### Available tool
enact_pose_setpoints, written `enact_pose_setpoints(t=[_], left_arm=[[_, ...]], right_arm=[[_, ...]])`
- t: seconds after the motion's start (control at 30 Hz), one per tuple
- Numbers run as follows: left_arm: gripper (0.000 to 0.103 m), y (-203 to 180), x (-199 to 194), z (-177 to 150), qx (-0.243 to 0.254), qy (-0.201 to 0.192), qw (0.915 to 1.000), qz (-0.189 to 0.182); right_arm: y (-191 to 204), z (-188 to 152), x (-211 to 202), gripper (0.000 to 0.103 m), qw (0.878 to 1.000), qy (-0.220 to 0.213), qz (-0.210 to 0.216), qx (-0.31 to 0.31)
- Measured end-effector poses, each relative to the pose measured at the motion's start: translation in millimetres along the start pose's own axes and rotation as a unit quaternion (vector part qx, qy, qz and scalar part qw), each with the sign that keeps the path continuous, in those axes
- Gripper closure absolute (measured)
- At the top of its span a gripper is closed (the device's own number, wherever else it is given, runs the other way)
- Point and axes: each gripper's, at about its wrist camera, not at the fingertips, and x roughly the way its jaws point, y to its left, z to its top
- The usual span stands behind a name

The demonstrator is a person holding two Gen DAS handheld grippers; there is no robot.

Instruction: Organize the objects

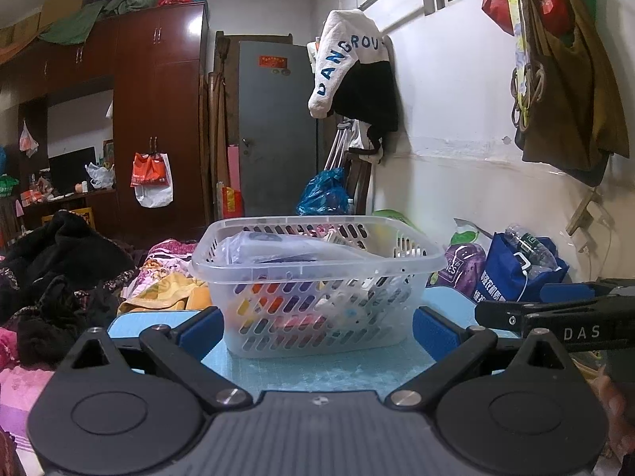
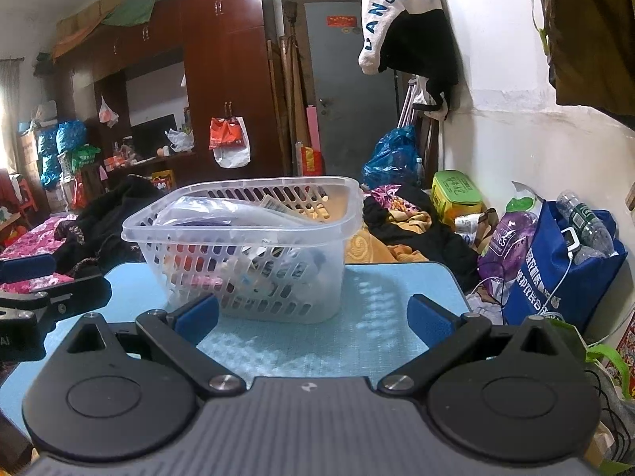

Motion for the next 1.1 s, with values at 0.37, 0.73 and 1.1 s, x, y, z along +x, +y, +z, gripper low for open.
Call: enact_pose_setpoints(t=[0.37, 0.73, 1.1], left_arm=[[0.001, -0.7, 2.7, -0.3, -0.001, 0.003, 1.0, 0.001], [0.001, -1.2, 4.2, -2.1, 0.0, 0.004, 1.0, 0.003], [0.001, -2.0, 6.7, -3.4, 0.0, 0.008, 1.0, 0.003]], right_arm=[[1.0, -1.2, -1.0, 0.0, 1.0, -0.001, 0.001, -0.006], [-0.6, -0.6, -2.9, 0.0, 1.0, -0.003, 0.001, -0.003], [-1.3, -0.8, -2.6, 0.0, 1.0, -0.002, 0.001, -0.001]])
